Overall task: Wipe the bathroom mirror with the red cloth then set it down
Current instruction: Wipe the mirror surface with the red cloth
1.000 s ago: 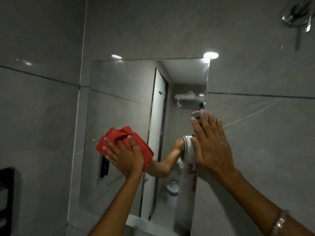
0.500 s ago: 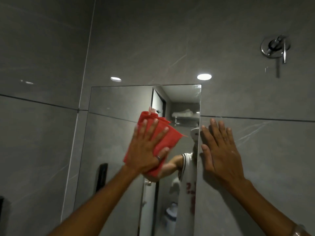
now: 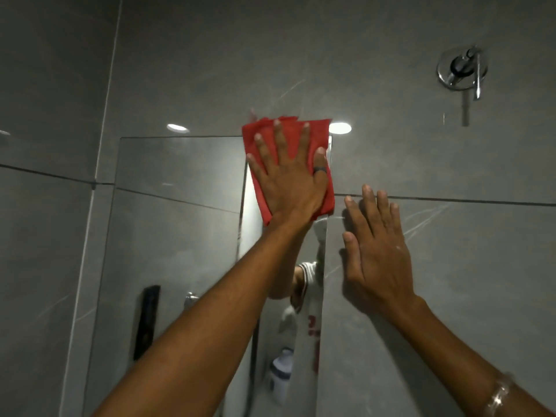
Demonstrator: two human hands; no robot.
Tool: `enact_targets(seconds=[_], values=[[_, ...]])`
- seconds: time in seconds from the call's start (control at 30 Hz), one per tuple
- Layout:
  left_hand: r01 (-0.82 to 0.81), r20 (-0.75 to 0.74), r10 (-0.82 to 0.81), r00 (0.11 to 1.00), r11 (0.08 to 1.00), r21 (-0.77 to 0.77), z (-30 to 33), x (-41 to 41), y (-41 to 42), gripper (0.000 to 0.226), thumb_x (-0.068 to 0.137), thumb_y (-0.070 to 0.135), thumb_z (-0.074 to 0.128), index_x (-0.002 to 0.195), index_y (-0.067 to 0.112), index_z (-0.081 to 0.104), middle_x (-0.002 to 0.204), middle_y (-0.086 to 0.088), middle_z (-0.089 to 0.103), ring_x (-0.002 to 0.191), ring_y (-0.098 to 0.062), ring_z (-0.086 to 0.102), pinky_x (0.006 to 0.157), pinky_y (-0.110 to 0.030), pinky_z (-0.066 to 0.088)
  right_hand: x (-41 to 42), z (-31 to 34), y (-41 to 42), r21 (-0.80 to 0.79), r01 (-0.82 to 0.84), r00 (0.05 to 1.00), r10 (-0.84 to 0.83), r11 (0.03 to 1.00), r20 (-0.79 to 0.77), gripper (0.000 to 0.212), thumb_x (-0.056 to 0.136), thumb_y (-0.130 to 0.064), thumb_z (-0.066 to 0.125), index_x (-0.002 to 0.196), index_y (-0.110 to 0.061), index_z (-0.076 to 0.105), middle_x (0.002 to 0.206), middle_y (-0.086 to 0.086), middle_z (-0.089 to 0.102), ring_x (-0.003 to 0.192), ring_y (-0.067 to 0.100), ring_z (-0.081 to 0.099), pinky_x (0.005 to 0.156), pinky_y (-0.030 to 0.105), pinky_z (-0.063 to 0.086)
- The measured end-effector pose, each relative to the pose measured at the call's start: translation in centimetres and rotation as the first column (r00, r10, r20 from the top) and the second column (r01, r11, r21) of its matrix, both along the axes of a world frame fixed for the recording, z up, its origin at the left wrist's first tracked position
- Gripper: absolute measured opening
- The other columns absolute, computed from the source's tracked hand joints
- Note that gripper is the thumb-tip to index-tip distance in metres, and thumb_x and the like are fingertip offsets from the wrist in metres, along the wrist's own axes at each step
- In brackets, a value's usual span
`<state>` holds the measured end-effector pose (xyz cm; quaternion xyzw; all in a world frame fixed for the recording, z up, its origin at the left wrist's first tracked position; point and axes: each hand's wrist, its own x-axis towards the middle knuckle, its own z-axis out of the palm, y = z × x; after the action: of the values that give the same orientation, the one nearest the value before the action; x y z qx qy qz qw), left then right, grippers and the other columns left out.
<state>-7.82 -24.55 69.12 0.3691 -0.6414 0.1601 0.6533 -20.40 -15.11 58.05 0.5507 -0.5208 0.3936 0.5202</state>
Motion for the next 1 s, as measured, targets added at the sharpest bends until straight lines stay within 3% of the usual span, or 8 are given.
enact_targets(seconds=[0.1,0.23,0.5,0.7,0.8,0.87,0.93,1.0], values=[[0.030,0.116,-0.021,0.993,0.996,-0.081,-1.4,0.5,-0.3,0.070,0.106,0.062,0.025,0.166,0.033,0.006,0.176,-0.009,-0.007,0.161,-0.038,-0.012,0.128,-0.062,-0.008,-0.3,-1.0,-0.2,0.002,0.009,0.999,-0.009,1.000,0.045,0.062,0.105,-0.038,0.026,0.163,-0.018,0.020,0.174,0.006,0.005,0.162,0.021,-0.004,0.132,0.039,-0.005],[0.046,0.212,-0.016,0.977,0.989,-0.141,-6.9,0.6,-0.1,0.069,0.107,0.061,0.027,0.167,0.030,0.012,0.176,-0.011,-0.001,0.161,-0.039,-0.008,0.128,-0.063,-0.006,0.2,-3.0,-0.6,0.011,-0.007,0.998,0.006,1.000,0.059,0.063,0.105,-0.037,0.028,0.163,-0.015,0.023,0.173,0.009,0.008,0.162,0.025,0.000,0.133,0.044,0.000],[-0.010,0.296,0.035,0.955,0.996,-0.087,-24.7,1.2,0.4,0.066,0.106,0.062,0.030,0.163,0.029,0.029,0.174,-0.014,0.011,0.161,-0.042,-0.002,0.128,-0.066,0.004,1.4,-9.5,0.6,0.103,-0.075,0.995,0.067,0.992,0.076,0.059,0.105,-0.030,0.036,0.160,-0.008,0.030,0.170,0.017,0.018,0.160,0.033,0.011,0.132,0.050,0.007],[0.116,0.351,-0.080,0.933,0.990,-0.082,-41.3,2.2,1.1,0.054,0.107,0.036,0.041,0.159,0.025,0.033,0.176,-0.002,0.002,0.162,-0.039,-0.004,0.125,-0.067,0.012,2.1,-17.7,3.4,0.208,-0.077,0.989,0.047,0.975,0.143,0.060,0.106,-0.034,0.031,0.161,-0.015,0.018,0.172,0.009,0.008,0.161,0.029,0.005,0.132,0.044,0.002],[0.105,0.473,-0.118,0.873,0.993,0.055,-48.2,4.0,2.6,0.098,0.070,0.008,0.078,0.157,0.024,0.035,0.176,0.002,0.003,0.161,-0.041,0.006,0.124,-0.061,0.014,1.7,-21.7,4.7,0.263,-0.078,0.984,0.033,0.962,0.174,0.059,0.106,-0.033,0.032,0.161,-0.016,0.022,0.172,0.009,0.012,0.162,0.025,0.004,0.133,0.041,0.000],[0.133,0.529,-0.229,0.817,0.968,0.213,-52.1,5.4,4.8,0.116,0.047,-0.005,0.080,0.154,0.018,0.041,0.176,0.000,0.001,0.160,-0.040,0.011,0.124,-0.055,0.021,1.6,-24.3,5.8,0.292,-0.083,0.978,0.021,0.953,0.209,0.058,0.104,-0.031,0.036,0.158,-0.012,0.033,0.169,0.011,0.020,0.161,0.026,0.007,0.133,0.039,0.001],[0.193,0.519,-0.369,0.771,0.912,0.361,-55.7,6.8,7.1,0.098,0.059,-0.009,0.072,0.152,0.013,0.050,0.174,-0.005,0.011,0.154,-0.047,0.018,0.113,-0.052,0.046,1.7,-27.4,6.8,0.321,-0.111,0.961,0.020,0.940,0.275,0.056,0.102,-0.029,0.039,0.154,-0.010,0.041,0.166,0.012,0.026,0.158,0.027,0.014,0.132,0.039,0.007],[0.297,0.339,-0.505,0.794,0.808,0.508,-57.7,8.0,9.6,0.066,0.088,-0.008,0.051,0.151,0.012,0.051,0.168,-0.008,0.022,0.148,-0.049,0.029,0.113,-0.046,0.048,2.0,-31.2,8.2,0.347,-0.208,0.918,0.060,0.914,0.393,0.053,0.102,-0.028,0.040,0.152,-0.011,0.043,0.165,0.011,0.027,0.158,0.026,0.016,0.131,0.037,0.012]])
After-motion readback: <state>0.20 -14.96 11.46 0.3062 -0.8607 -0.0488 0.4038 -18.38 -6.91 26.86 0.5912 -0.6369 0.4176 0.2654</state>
